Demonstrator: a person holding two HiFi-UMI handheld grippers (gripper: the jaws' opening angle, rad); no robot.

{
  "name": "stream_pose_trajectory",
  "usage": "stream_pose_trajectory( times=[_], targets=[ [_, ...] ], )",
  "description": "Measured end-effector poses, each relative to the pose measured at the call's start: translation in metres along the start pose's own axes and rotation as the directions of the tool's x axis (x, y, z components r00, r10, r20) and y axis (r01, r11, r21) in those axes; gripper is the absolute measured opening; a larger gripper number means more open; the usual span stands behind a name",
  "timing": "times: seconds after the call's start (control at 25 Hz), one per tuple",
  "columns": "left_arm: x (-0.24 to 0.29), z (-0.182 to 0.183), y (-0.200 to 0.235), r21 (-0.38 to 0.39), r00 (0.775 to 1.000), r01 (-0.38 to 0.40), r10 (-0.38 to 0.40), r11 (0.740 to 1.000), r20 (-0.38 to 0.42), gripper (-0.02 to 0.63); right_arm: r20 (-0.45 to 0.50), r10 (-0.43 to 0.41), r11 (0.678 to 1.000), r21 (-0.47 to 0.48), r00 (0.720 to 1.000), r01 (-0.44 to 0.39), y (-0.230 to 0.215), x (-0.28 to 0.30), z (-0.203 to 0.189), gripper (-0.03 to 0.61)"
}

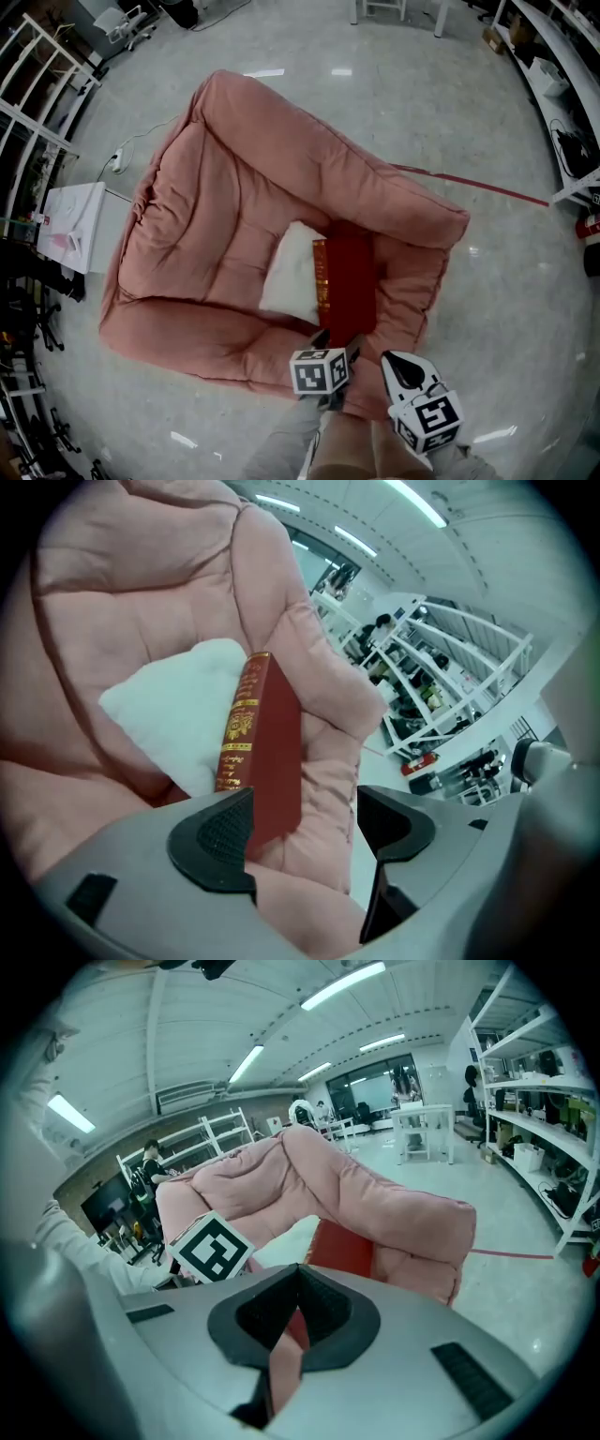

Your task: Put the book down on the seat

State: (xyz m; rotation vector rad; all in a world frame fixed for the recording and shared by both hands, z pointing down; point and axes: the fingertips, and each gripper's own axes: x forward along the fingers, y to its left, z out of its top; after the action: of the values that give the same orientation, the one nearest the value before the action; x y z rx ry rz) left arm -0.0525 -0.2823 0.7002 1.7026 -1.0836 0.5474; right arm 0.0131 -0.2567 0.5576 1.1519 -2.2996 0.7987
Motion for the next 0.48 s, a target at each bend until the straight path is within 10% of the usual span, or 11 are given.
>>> stream_pose_trajectory(
  times=[0.48],
  targets=[
    [-0.069, -0.003, -0.05, 0.032, 0.993, 0.006, -0.009, 0.999, 0.119, 0.271, 0.033, 0.009, 0.997, -0.072, 0.999, -0.007, 0.026, -0.055, 0.002, 0.005]
  ],
)
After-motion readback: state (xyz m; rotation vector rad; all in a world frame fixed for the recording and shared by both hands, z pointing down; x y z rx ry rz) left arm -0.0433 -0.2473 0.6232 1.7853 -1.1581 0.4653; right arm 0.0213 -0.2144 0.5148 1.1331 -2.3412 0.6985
